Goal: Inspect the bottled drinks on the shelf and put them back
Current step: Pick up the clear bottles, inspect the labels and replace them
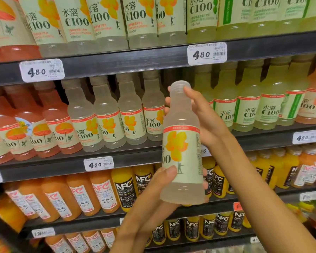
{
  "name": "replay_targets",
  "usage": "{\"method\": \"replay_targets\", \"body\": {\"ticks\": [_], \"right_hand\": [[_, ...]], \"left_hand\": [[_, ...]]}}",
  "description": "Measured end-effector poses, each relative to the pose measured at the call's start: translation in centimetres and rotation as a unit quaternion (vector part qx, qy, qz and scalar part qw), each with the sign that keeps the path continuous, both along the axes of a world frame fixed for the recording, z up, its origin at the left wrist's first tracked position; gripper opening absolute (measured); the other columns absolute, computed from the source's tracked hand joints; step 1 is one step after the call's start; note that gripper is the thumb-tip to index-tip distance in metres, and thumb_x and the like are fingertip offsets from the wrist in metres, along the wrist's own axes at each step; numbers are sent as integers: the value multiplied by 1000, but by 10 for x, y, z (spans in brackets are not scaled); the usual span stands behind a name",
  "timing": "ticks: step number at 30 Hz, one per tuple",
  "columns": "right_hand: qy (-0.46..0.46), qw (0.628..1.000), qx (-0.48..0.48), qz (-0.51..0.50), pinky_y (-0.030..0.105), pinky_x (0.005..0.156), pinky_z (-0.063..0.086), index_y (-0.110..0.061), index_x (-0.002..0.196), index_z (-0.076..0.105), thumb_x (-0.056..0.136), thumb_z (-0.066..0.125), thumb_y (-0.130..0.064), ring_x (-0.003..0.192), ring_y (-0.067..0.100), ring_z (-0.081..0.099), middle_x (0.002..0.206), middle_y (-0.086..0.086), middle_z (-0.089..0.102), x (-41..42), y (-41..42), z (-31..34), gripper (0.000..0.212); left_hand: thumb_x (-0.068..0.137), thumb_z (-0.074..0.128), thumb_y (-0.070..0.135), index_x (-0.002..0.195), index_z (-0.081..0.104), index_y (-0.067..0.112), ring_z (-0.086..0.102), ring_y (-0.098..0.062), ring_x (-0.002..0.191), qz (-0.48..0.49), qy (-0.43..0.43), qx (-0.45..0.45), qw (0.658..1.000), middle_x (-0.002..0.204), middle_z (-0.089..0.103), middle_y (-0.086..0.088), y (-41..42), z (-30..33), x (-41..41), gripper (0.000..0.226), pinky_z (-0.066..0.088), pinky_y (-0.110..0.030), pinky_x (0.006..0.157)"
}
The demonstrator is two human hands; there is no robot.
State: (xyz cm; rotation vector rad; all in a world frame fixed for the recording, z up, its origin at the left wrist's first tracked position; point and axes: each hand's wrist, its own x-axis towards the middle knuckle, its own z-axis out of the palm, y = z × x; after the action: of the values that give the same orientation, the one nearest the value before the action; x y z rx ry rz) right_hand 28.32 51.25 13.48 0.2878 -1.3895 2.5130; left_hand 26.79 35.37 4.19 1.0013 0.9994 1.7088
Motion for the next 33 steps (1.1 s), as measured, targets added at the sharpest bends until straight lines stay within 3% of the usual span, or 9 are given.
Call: {"method": "replay_targets", "body": {"ticks": [5, 8, 10, 13, 16, 20, 24, 29, 33], "right_hand": [[32, 983, 133, -122, 31, 65, 55, -11, 117, 52, 96, 51, -23, 75, 16, 64, 90, 5, 63, 4, -10, 5, 24], [42, 945, 223, -234, 31, 70, 57, -16, 119, 53, 92, 61, -24, 83, 18, 68, 98, 6, 66, 8, -16, 11, 29], [28, 931, 233, -281, 30, 69, 59, -18, 120, 54, 89, 66, -26, 83, 17, 69, 101, 5, 67, 6, -21, 12, 34], [-10, 938, 239, -249, 29, 68, 58, -18, 120, 55, 85, 69, -31, 83, 15, 71, 96, 2, 69, 2, -19, 17, 40], [-29, 988, 133, -67, 30, 69, 56, -14, 117, 53, 86, 62, -37, 80, 17, 70, 87, 2, 66, -1, -12, 19, 40], [3, 998, -29, 59, 28, 67, 55, -14, 108, 50, 94, 48, -34, 67, 13, 64, 78, 2, 64, -8, -17, 6, 24], [31, 999, 32, 7, 29, 65, 54, -14, 109, 48, 96, 52, -28, 62, 13, 61, 74, 1, 60, -4, -16, 8, 20], [-28, 956, 177, -233, 34, 69, 55, -14, 120, 54, 88, 67, -34, 72, 17, 69, 84, 4, 68, -3, -12, 11, 39], [-37, 954, 222, -199, 29, 70, 58, -15, 117, 56, 89, 63, -36, 83, 16, 73, 90, 3, 71, -6, -12, 15, 36]], "left_hand": [[69, 77, 54, 138, 43, 22, 58, -28, 120, 59, 61, -48, 995, 130, 62, -9, -8, -4, -11, 83, 47, -40, 100], [61, 79, 52, 119, 51, 46, 62, -3, 109, 168, 172, -57, 969, 117, 67, 18, -8, 3, -11, 65, 51, -14, 82], [58, 75, 51, 114, 53, 42, 64, 3, 100, 224, 193, -60, 953, 108, 68, 24, -1, 3, -3, 61, 49, -8, 73], [61, 74, 49, 112, 61, 37, 67, -6, 101, 220, 146, -47, 963, 109, 71, 13, 0, -4, 6, 54, 54, -18, 78], [71, 76, 46, 131, 51, 24, 66, -23, 105, 97, 39, -25, 994, 118, 68, -4, -9, -2, 7, 68, 54, -42, 88], [84, 68, 41, 142, 32, 4, 63, -23, 96, -34, -48, 27, 998, 114, 63, -11, -9, -1, 10, 77, 54, -38, 79], [80, 70, 50, 140, 42, 12, 62, -29, 111, 11, 5, -1, 1000, 126, 61, -14, -13, -9, -1, 76, 49, -46, 96], [56, 74, 70, 104, 60, 59, 64, -4, 107, 180, 126, -63, 973, 114, 69, 17, -15, -1, -11, 51, 52, -18, 81], [63, 69, 68, 112, 62, 45, 67, -15, 106, 193, 71, -58, 977, 113, 71, 4, -6, -10, -1, 55, 54, -32, 89]]}}
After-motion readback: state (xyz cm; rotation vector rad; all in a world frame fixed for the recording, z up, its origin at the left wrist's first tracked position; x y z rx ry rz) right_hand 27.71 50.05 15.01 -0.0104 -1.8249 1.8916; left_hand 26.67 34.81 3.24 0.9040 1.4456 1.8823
